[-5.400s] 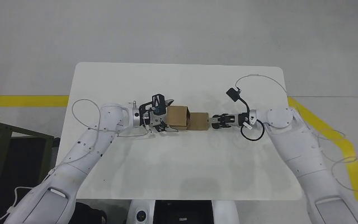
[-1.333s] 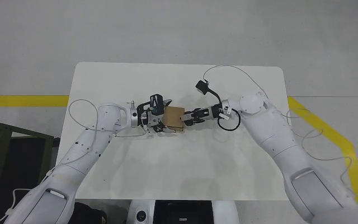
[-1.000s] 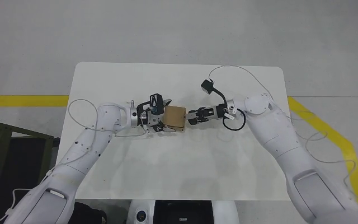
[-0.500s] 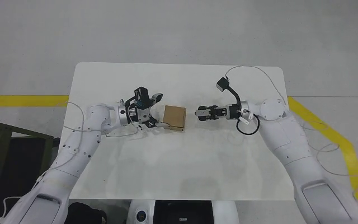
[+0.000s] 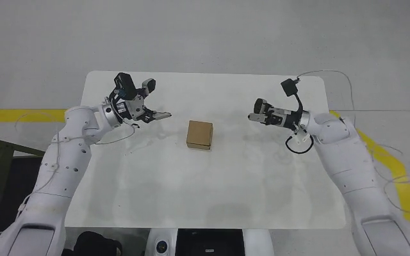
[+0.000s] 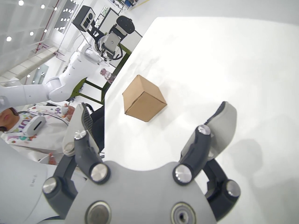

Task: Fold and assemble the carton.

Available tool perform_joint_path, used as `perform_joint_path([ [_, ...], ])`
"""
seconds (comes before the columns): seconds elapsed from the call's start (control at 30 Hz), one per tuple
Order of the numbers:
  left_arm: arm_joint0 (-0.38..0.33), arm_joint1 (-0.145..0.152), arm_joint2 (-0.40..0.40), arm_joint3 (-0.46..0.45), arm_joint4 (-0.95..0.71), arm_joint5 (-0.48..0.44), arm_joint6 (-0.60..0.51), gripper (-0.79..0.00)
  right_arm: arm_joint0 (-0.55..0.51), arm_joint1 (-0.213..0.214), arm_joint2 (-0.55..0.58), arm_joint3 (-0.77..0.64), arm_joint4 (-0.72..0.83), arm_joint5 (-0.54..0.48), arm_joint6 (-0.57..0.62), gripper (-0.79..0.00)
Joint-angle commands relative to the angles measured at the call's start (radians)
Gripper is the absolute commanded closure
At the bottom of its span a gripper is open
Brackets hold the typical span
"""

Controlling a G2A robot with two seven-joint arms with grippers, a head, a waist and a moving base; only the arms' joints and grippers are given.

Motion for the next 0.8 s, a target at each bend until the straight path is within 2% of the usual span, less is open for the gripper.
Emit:
perform_joint_path([
  [0.0,-0.006,0.004,-0.019,0.005,-0.011,0.002,-0.015,-0.785,0.005,0.010,0.033,0.011,-0.074,-0.051,-0.053,-0.785],
  [0.17,-0.028,0.012,-0.053,0.024,-0.034,-0.007,-0.053,-0.785,0.000,0.034,0.132,-0.017,-0.289,-0.077,-0.206,-0.785],
  [0.37,-0.062,0.020,-0.087,0.047,-0.062,-0.011,-0.082,-0.785,-0.047,0.059,0.242,-0.118,-0.549,-0.029,-0.378,-0.785],
  [0.77,-0.099,0.030,-0.126,0.063,-0.106,0.000,-0.116,-0.785,-0.084,0.080,0.321,-0.223,-0.807,0.077,-0.549,-0.785],
])
